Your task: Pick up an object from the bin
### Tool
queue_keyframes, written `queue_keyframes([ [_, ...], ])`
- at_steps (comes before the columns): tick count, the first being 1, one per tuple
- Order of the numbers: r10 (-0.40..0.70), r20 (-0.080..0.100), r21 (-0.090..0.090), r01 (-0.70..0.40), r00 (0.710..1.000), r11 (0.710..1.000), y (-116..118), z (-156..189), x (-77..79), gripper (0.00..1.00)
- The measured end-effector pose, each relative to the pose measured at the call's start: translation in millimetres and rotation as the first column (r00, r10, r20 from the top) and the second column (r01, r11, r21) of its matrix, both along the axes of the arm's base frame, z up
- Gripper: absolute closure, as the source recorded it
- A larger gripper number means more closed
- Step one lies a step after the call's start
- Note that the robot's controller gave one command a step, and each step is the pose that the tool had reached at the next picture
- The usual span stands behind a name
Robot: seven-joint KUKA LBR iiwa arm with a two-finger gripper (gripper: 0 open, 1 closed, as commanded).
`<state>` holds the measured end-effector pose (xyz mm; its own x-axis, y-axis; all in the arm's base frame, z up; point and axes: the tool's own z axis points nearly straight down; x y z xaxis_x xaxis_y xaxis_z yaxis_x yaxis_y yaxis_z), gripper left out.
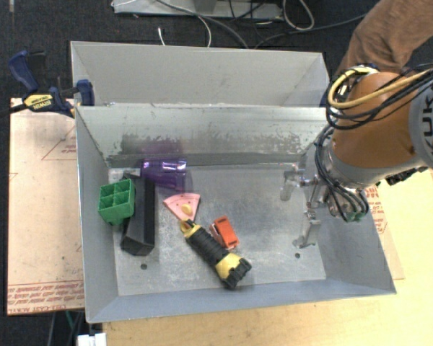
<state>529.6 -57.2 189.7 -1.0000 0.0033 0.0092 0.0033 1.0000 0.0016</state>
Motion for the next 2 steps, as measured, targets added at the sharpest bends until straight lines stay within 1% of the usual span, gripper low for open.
queue_keyframes([
  [1, 0.002, 0.007, -0.001, -0.002, 1.0, 1.0, 0, 4, 1.6, 0.0],
  [2, -0.089, 0.005, 0.0, 0.089, 0.996, 0.996, 97, -65, 18.9, 0.0],
])
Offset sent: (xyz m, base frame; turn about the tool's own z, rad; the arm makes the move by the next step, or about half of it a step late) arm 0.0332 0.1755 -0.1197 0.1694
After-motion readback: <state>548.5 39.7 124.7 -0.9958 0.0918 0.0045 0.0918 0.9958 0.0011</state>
